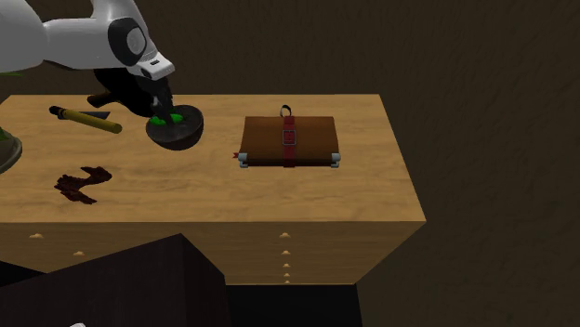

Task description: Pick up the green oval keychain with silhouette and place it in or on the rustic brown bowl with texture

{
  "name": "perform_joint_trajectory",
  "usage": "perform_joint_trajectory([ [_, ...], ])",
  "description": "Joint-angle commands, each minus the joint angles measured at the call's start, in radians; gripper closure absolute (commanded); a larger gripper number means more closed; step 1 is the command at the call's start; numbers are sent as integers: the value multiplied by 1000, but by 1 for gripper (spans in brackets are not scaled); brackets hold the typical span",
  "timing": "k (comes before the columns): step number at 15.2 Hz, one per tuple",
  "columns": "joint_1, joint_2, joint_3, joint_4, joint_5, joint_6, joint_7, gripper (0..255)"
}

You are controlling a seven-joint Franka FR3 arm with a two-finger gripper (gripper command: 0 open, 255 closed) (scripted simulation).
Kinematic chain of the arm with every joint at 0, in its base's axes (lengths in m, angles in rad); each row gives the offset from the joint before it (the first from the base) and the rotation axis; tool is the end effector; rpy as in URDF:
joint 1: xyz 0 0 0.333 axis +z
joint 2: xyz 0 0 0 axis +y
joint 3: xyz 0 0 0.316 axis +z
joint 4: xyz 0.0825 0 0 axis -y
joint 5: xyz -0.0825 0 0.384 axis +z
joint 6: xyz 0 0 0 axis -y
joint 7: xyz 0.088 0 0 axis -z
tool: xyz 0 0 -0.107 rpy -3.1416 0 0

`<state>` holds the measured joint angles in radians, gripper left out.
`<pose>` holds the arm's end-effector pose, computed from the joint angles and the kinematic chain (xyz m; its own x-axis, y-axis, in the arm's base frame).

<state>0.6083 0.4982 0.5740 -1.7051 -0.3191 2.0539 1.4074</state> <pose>0.2991 0.5839 0.3351 0.9934 -0.1144 0.0003 -0.1142 -0.9917 0.0591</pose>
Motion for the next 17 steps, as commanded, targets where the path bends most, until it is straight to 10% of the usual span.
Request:
perform_joint_trajectory([
  [1, 4, 13, -4, -1, -8, 13, 5, 255],
  [8, 4, 13, -4, -1, -8, 13, 5, 255],
  [9, 4, 13, -4, -1, -8, 13, 5, 0],
  [17, 0, -25, 12, 49, 20, -69, -13, 0],
])
